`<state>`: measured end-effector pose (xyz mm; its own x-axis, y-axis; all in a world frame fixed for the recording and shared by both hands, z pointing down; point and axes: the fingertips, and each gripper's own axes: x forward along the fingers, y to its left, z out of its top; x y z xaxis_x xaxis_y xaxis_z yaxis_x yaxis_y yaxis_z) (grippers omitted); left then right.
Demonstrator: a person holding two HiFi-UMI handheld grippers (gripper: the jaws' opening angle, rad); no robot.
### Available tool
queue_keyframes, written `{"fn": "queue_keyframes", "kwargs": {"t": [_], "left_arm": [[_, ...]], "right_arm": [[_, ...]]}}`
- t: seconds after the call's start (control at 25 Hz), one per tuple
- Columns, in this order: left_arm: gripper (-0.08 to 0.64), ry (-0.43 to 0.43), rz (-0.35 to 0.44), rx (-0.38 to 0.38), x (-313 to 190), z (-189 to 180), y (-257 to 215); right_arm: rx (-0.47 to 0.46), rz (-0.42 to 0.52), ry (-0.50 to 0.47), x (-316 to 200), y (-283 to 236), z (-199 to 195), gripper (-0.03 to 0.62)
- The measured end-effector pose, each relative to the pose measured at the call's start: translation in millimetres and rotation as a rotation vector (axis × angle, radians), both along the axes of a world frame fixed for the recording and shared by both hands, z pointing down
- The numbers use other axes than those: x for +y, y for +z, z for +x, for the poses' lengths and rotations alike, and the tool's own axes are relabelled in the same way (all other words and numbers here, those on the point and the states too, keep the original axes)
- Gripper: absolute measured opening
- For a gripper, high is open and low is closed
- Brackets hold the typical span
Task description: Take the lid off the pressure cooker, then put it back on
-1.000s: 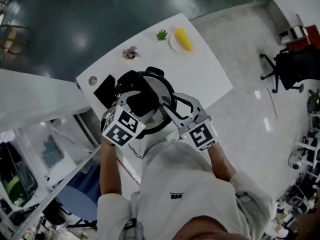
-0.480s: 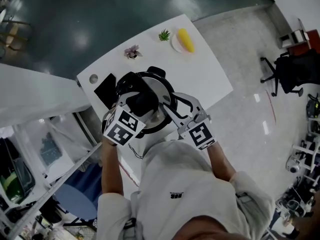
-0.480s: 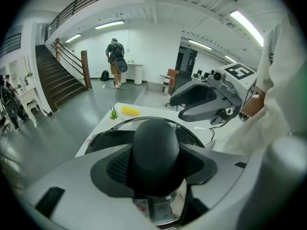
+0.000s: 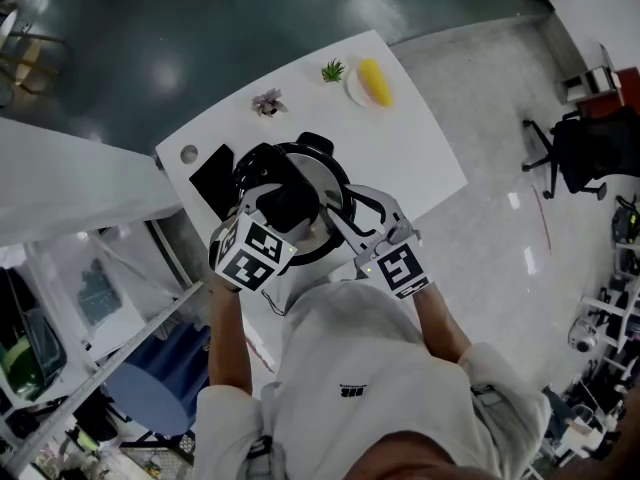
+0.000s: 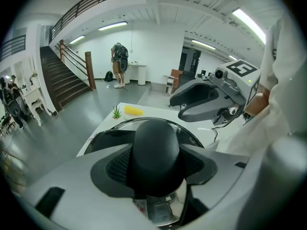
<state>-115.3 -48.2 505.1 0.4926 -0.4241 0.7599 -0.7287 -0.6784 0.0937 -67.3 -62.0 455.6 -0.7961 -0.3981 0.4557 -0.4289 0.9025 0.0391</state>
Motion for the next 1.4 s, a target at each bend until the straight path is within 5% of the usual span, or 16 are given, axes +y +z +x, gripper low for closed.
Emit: {"fn": "queue_keyframes", "kwargs": {"t": [1.4], "left_arm": [[0.288, -0.384, 0.024, 0.015, -6.2, -8.4, 0.4]], "right_arm": [[-0.073, 0.003, -0.055, -15.1, 2.7, -2.0, 0.129]]}}
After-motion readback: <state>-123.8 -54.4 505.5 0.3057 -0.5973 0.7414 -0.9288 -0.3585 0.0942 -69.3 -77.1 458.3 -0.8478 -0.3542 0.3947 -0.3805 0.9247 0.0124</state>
